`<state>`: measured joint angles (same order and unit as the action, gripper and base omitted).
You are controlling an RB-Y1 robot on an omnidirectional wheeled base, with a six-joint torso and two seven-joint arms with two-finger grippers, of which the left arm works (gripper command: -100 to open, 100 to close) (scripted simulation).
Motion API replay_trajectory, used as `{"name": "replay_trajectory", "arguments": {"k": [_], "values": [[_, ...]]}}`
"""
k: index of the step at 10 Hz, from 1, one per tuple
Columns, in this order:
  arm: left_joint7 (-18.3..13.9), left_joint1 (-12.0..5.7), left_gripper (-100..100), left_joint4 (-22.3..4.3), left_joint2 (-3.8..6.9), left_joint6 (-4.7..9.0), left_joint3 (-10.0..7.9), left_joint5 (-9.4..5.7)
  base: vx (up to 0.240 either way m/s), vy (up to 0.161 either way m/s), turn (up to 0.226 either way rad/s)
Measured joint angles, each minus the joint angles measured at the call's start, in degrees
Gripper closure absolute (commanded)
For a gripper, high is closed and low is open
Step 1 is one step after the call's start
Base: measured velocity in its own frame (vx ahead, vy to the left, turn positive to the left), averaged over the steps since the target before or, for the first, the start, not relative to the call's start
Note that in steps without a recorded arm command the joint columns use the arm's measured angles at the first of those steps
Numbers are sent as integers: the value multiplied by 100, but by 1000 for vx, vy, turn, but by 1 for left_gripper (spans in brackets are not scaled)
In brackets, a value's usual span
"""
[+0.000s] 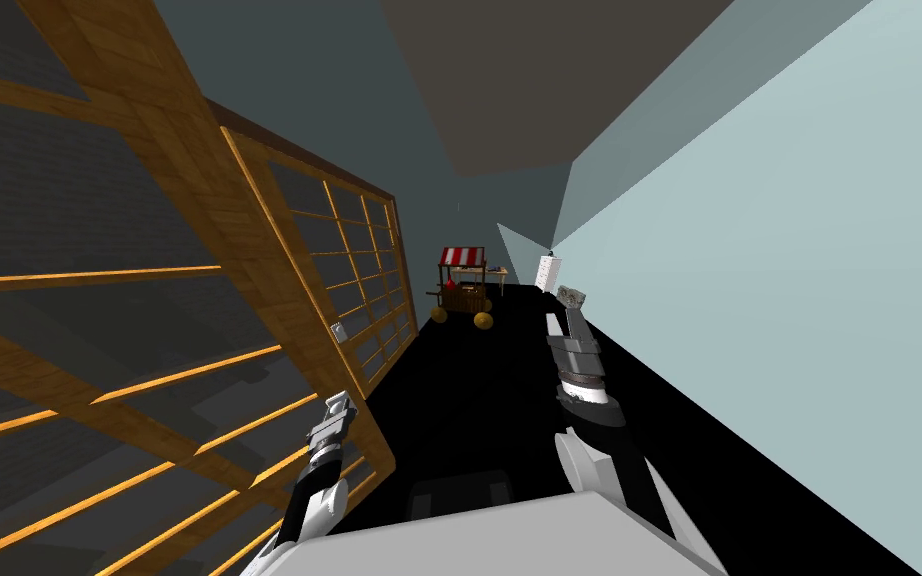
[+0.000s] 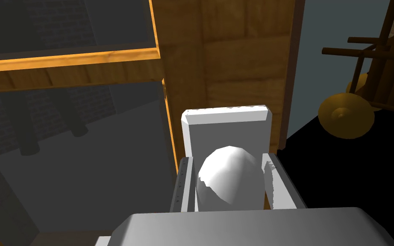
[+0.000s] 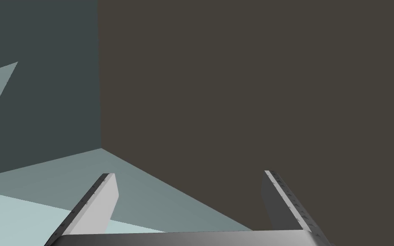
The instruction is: Pull the door open
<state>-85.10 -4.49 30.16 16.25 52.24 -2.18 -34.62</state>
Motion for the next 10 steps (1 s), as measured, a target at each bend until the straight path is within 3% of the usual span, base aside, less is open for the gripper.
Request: {"name": "replay_trajectory", "arguments": {"k": [3, 4, 6, 8, 10], "values": [[-54, -42, 100, 11, 38, 9, 74, 55, -160, 3, -50], [-46, 2, 100, 142, 44, -38, 104, 77, -195, -11, -39], [-150, -52, 100, 16, 53, -17, 241, 167, -185, -4, -47], [-190, 25, 100, 157, 43, -73, 356, 243, -213, 23, -52], [-296, -38, 100, 85, 66, -55, 487, 330, -203, -2, -48]]}}
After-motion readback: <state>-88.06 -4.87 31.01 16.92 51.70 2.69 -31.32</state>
